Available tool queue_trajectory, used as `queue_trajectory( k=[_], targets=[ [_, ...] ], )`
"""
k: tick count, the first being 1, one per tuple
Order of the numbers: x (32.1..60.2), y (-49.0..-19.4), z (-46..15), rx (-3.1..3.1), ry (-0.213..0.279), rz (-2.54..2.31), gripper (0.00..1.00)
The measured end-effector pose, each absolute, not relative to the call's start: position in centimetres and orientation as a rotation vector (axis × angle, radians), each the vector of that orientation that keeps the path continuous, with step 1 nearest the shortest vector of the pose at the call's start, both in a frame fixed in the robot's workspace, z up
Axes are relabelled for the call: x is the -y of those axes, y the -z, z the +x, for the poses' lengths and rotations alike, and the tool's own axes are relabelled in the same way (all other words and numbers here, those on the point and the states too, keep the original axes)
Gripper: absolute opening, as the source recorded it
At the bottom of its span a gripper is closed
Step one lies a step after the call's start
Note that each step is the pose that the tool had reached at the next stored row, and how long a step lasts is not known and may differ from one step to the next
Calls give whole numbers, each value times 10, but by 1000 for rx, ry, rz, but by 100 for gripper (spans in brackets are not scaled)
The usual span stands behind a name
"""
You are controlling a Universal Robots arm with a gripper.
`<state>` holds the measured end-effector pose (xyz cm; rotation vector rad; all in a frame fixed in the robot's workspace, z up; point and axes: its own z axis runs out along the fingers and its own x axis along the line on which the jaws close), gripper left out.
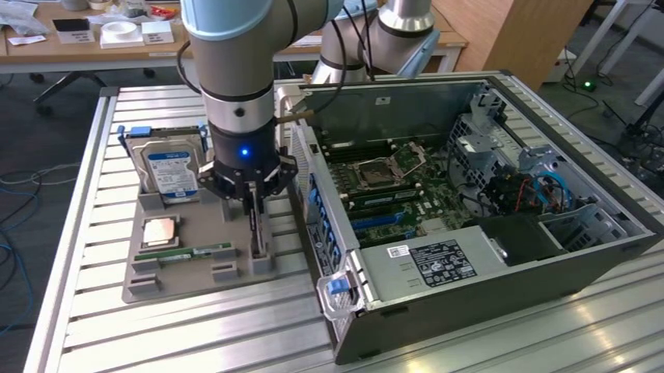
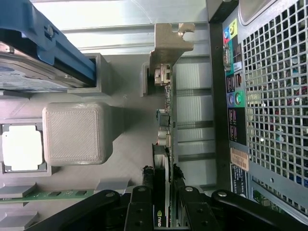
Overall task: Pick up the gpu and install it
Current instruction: 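Pick up the gpu and move the gpu toward the slot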
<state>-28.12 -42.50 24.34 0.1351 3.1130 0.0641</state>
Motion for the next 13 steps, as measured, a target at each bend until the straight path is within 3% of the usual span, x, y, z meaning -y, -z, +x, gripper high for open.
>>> queue_trajectory(
  k=[13],
  targets=[
    [425,-272,-281,-3111,-65,135,26]
  ],
)
